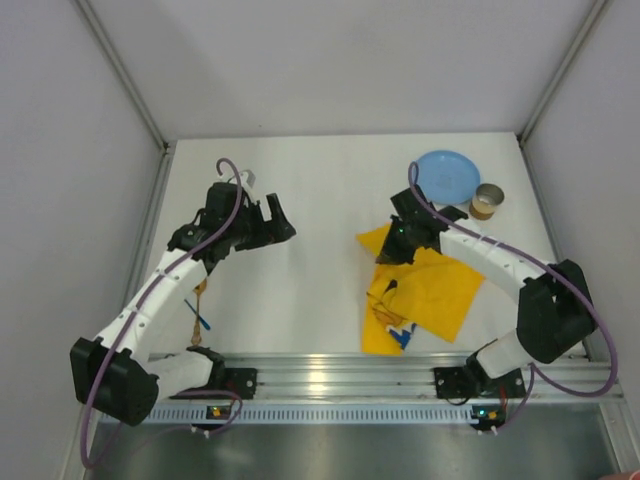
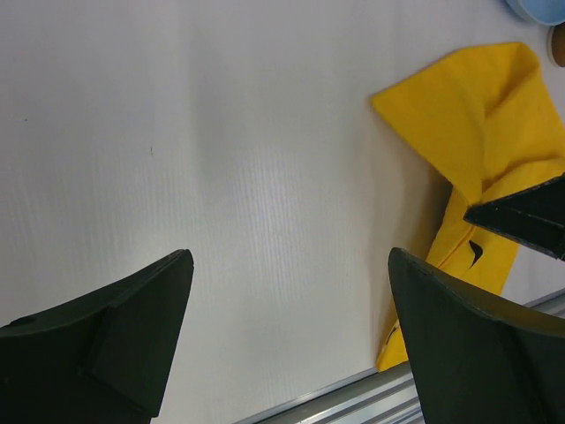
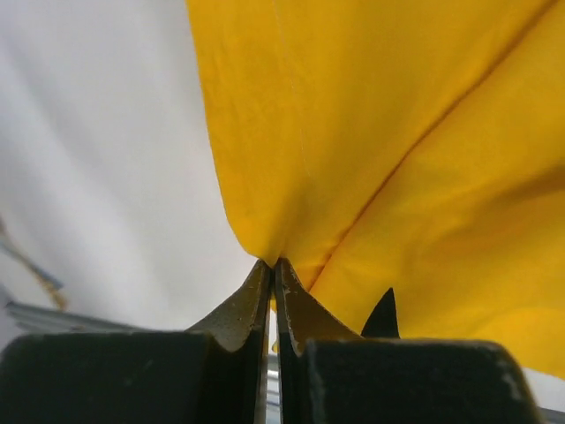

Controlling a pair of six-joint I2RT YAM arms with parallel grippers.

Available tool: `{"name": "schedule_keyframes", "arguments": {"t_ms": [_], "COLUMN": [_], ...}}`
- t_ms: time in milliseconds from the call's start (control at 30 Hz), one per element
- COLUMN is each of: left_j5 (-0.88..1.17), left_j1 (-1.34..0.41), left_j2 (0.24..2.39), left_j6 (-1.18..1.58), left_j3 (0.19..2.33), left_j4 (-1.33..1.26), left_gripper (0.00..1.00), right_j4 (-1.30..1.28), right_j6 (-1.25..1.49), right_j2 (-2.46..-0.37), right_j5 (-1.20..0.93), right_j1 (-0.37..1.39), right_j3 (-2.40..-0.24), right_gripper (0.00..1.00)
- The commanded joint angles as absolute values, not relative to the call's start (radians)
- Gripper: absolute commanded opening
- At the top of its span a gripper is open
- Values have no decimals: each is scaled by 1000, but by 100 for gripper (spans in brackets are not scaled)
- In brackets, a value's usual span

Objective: Set the dinner table for one person

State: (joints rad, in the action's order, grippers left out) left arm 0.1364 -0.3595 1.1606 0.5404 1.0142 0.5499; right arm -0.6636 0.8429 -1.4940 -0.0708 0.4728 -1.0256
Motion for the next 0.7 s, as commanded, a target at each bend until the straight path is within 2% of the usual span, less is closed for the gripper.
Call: {"name": "schedule_keyframes", "arguments": {"t_ms": [0, 100, 133, 167, 200, 233, 367, 500, 667], "left_j5": [89, 69, 69, 66, 64, 63, 52, 44, 40], "left_j1": [-371, -374, -374, -377, -377, -380, -399, -431, -497], "left_j2": [1131, 1118, 1114, 1109, 1103, 1103, 1098, 1074, 1109], "left_j6": [548, 551, 554, 560, 561, 566, 581, 612, 666], "left_j3": [1074, 1081, 1080, 1078, 1072, 1066, 1026, 965, 850], "left_j4": [569, 589, 592, 597, 600, 601, 620, 624, 566], "left_gripper": [97, 97, 97, 97, 98, 98, 99, 99, 99], "right_j4": [-645, -537, -502, -467, -425, -410, -472, -524, -716], "right_j6": [1092, 1146, 1146, 1137, 1134, 1120, 1056, 980, 813], "right_j2": [-1447, -1488, -1505, -1541, -1561, -1607, -1646, -1583, -1457], "right_j5": [-143, -238, -264, -326, -357, -426, -457, -428, -272], "right_j1": [615, 664, 672, 678, 684, 686, 683, 640, 536], "right_j3": [-1137, -1172, -1195, -1206, -1236, -1256, -1305, -1235, -1155], "right_gripper": [0, 0, 4, 53, 94, 100, 100, 100, 100]}}
